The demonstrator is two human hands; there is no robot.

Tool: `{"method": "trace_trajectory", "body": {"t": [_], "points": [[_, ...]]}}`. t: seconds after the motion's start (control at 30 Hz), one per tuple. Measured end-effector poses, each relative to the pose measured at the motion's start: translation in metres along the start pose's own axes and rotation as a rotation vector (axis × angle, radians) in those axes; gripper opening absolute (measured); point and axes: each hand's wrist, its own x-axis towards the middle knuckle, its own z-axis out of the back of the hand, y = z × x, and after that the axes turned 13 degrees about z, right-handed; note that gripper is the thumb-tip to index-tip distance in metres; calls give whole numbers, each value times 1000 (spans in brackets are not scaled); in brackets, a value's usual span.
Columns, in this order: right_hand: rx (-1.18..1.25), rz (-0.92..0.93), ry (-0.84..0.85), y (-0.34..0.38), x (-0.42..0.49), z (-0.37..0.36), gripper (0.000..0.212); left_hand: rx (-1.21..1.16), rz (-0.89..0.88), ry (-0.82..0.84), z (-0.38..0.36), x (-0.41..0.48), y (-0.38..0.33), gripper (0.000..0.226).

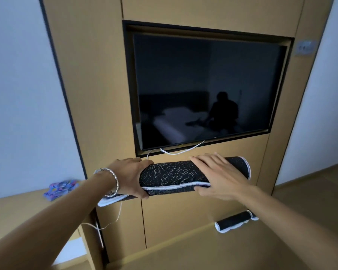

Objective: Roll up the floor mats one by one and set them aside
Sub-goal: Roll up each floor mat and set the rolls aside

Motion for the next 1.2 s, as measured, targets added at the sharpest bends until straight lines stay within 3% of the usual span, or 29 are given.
{"method": "trace_trajectory", "body": {"t": [0.1,0.53,0.8,0.93,1.2], "points": [[-73,-79,-61,-41,-36,-3,82,-12,-42,16,13,25,-46,82],[-102,-289,117,-177,-156,3,104,21,-268,96,24,113,-212,80],[-19,-331,174,-217,-171,-34,119,-9,-343,197,-11,164,-242,85],[-21,-338,227,-246,-162,-45,114,-75,-368,260,-37,203,-249,85],[-36,-365,286,-318,-91,-70,111,-169,-381,210,-73,313,-232,85]]}}
